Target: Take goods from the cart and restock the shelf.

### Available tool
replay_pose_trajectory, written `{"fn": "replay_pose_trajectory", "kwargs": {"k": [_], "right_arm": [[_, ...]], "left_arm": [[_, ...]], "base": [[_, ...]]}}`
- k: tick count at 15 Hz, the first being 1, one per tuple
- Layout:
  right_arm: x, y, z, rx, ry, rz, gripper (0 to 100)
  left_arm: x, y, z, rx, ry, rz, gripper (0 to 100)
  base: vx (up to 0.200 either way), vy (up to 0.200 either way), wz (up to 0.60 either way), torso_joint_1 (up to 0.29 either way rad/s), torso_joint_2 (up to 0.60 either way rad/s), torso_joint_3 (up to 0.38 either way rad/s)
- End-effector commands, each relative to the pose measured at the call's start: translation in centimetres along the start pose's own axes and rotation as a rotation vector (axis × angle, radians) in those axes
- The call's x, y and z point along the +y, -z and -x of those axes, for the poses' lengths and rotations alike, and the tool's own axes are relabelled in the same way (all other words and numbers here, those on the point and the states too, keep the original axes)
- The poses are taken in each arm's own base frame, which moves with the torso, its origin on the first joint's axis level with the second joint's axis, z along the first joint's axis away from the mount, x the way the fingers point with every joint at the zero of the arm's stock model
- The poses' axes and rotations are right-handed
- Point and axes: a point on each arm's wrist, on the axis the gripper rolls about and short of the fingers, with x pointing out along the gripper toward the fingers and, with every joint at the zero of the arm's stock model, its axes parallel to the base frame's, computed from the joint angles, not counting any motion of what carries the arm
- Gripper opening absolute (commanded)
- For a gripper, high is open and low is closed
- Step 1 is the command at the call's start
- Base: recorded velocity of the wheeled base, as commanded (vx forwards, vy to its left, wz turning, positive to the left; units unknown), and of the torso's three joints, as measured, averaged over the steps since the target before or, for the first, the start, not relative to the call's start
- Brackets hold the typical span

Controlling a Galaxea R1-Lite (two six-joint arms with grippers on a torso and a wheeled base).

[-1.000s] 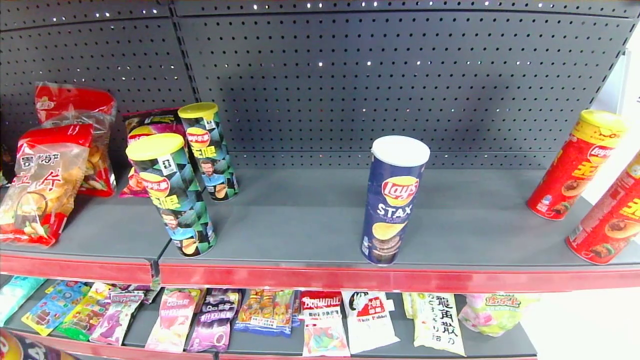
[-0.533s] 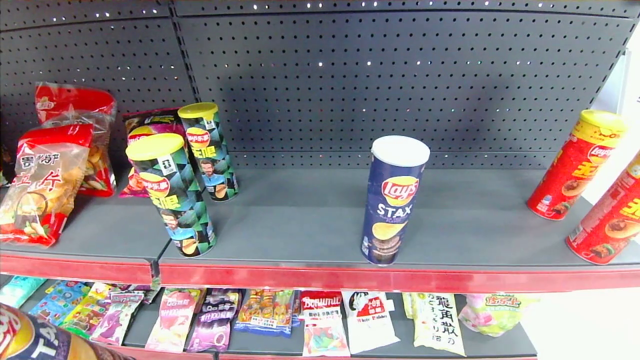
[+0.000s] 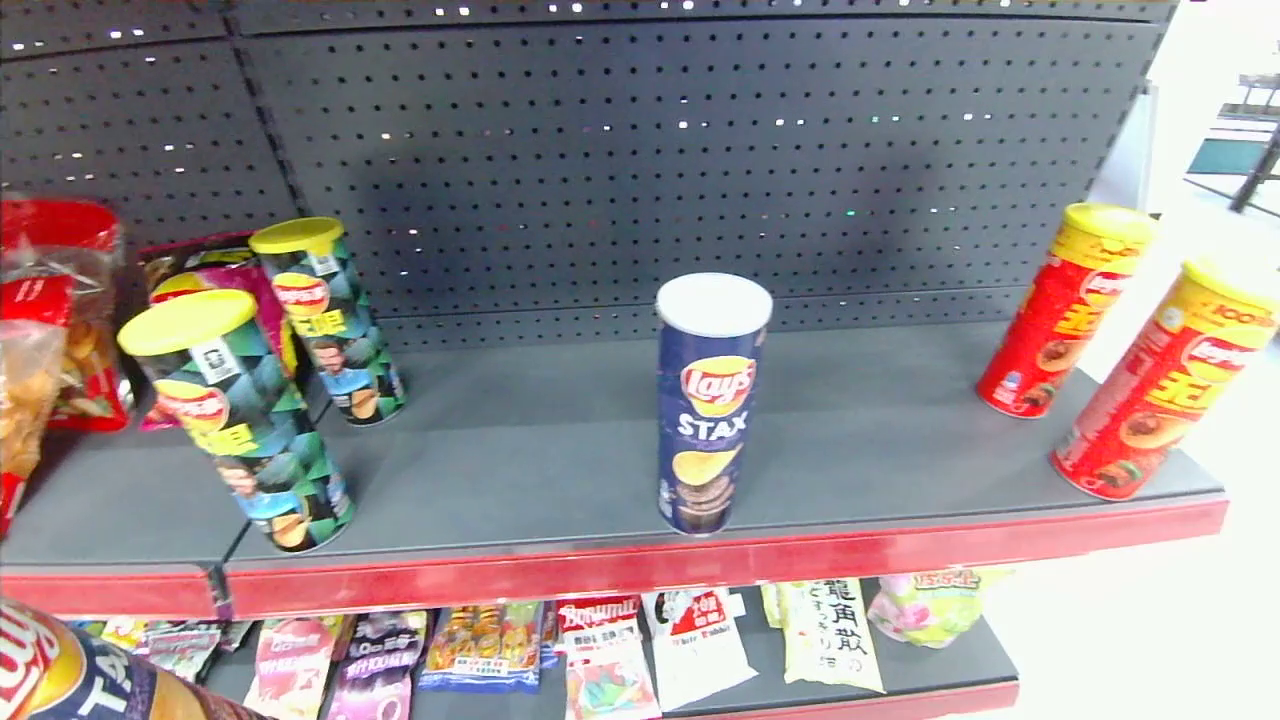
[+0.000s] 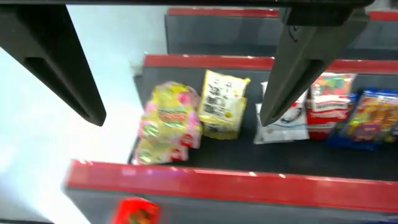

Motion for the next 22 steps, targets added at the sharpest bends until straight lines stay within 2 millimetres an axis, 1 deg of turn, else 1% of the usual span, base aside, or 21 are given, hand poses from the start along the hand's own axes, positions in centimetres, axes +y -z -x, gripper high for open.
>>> {"fn": "replay_pose_trajectory", "kwargs": {"k": [1, 2, 4, 6, 8, 9, 11, 12, 14, 15, 16, 17, 18, 19, 20, 22], "right_arm": [[0.0, 0.0, 0.0, 0.002, -0.002, 0.001, 100], [0.0, 0.0, 0.0, 0.001, -0.003, 0.001, 100], [0.0, 0.0, 0.0, 0.001, -0.005, -0.002, 100], [0.0, 0.0, 0.0, 0.001, -0.003, -0.007, 100], [0.0, 0.0, 0.0, 0.004, 0.004, -0.037, 100], [0.0, 0.0, 0.0, 0.005, 0.007, -0.082, 100], [0.0, 0.0, 0.0, 0.005, 0.007, -0.123, 100], [0.0, 0.1, 0.0, 0.005, 0.006, -0.128, 100], [0.0, 0.2, -0.1, 0.007, 0.006, -0.123, 100], [0.0, 0.2, -0.2, -0.001, 0.005, -0.112, 100], [0.1, 0.3, -0.7, -0.058, -0.017, -0.063, 100], [0.2, 0.4, -0.9, -0.097, -0.075, -0.083, 100], [0.2, 0.4, -0.9, -0.099, -0.091, -0.125, 100], [0.2, 0.6, -1.0, -0.096, -0.085, -0.104, 100], [0.1, 0.5, -1.0, -0.098, -0.038, -0.106, 100], [0.1, 0.6, -1.0, -0.096, -0.036, -0.126, 100]], "left_arm": [[0.0, 0.0, 0.0, 0.002, 0.001, 0.001, 0], [0.0, -0.1, 0.0, -0.001, 0.001, -0.001, 0], [0.1, -0.3, -0.1, 0.002, 0.000, 0.003, 0], [0.6, -0.7, -0.9, 0.012, -0.003, 0.009, 0], [1.5, -1.4, -2.4, 0.031, -0.002, 0.020, 0], [2.3, -2.0, -3.7, 0.038, -0.003, 0.024, 0], [3.2, -2.6, -5.2, 0.044, 0.000, 0.028, 0], [4.3, -3.0, -7.0, 0.061, 0.004, 0.034, 0], [5.3, -3.8, -9.1, 0.054, 0.031, 0.026, 0], [5.6, -4.2, -9.7, 0.045, 0.038, 0.020, 0], [5.8, -4.6, -10.3, 0.034, 0.052, 0.012, 0], [5.8, -4.6, -10.6, 0.037, 0.062, 0.013, 0], [5.8, -4.5, -10.7, 0.040, 0.070, 0.013, 0], [5.7, -4.6, -10.7, 0.039, 0.076, 0.012, 0], [5.6, -4.4, -10.6, 0.043, 0.078, 0.015, 0], [5.6, -4.5, -10.6, 0.041, 0.076, 0.015, 0]], "base": [[0.000, 0.000, -0.60, 0.007, 0.01, 0.002], [0.000, 0.000, -0.60, -0.002, 0.01, 0.002], [0.000, 0.000, 0.00, 0.000, 0.00, 0.000], [0.000, 0.000, 0.00, 0.000, 0.00, 0.000], [0.000, 0.000, 0.00, 0.000, 0.00, 0.000], [0.000, 0.000, 0.00, 0.000, 0.00, 0.000], [0.000, 0.000, 0.00, 0.000, 0.00, 0.000], [0.000, 0.000, 0.00, 0.000, 0.00, 0.000], [0.000, 0.000, 0.00, 0.000, 0.00, 0.000], [0.000, 0.000, 0.00, 0.000, 0.00, 0.000], [0.000, 0.000, 0.00, 0.000, 0.00, 0.000], [0.000, 0.000, 0.00, 0.000, 0.00, 0.000], [0.000, 0.000, 0.00, 0.000, 0.00, 0.000], [0.000, 0.000, 0.00, 0.000, 0.00, 0.000], [0.000, 0.000, 0.00, 0.000, 0.00, 0.000], [0.000, 0.000, 0.00, 0.000, 0.00, 0.000]]}}
